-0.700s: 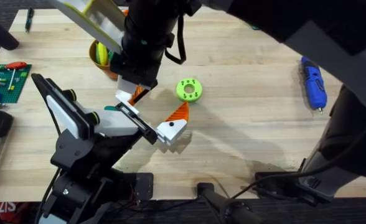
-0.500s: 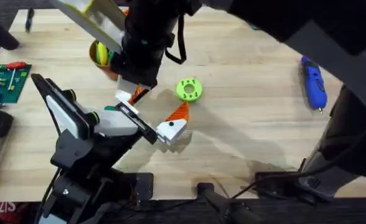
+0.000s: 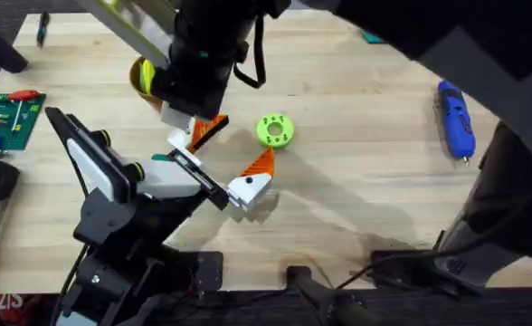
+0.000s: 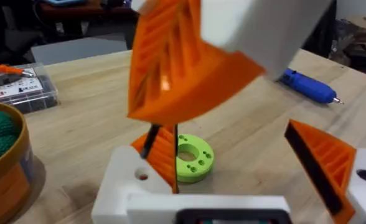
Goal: Pick up the gripper from the table and insert it into the empty holder that is missing its gripper. Then pick up a screw, insert it into the mounting hole, and use the screwdriver to tighten it. Finally, clean up the table by picking up the vegetable and placing it into the bucket.
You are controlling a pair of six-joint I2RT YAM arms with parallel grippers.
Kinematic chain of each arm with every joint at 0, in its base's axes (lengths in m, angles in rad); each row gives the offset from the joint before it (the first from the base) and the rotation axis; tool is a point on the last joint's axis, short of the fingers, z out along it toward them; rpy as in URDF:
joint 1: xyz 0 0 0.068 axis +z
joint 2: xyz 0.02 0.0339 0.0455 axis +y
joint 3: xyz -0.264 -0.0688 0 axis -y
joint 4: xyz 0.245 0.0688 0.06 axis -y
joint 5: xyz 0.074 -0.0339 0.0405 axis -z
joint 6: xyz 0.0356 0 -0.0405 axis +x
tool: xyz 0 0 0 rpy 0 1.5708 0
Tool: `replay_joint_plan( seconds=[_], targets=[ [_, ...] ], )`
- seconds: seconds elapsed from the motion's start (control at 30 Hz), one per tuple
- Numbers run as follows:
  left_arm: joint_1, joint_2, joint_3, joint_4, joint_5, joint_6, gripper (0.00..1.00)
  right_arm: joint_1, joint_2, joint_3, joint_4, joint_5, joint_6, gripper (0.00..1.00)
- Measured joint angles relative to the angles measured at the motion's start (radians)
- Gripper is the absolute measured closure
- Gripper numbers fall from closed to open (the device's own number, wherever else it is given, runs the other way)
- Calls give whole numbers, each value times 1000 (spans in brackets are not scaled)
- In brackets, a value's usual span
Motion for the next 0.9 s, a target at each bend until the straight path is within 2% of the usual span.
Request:
replay_joint_plan(
  seconds=[0.9],
  targets=[
    [0, 0, 0, 0, -4, -6, 11, 0, 38, 3, 1, -27, 49, 991]
  ],
)
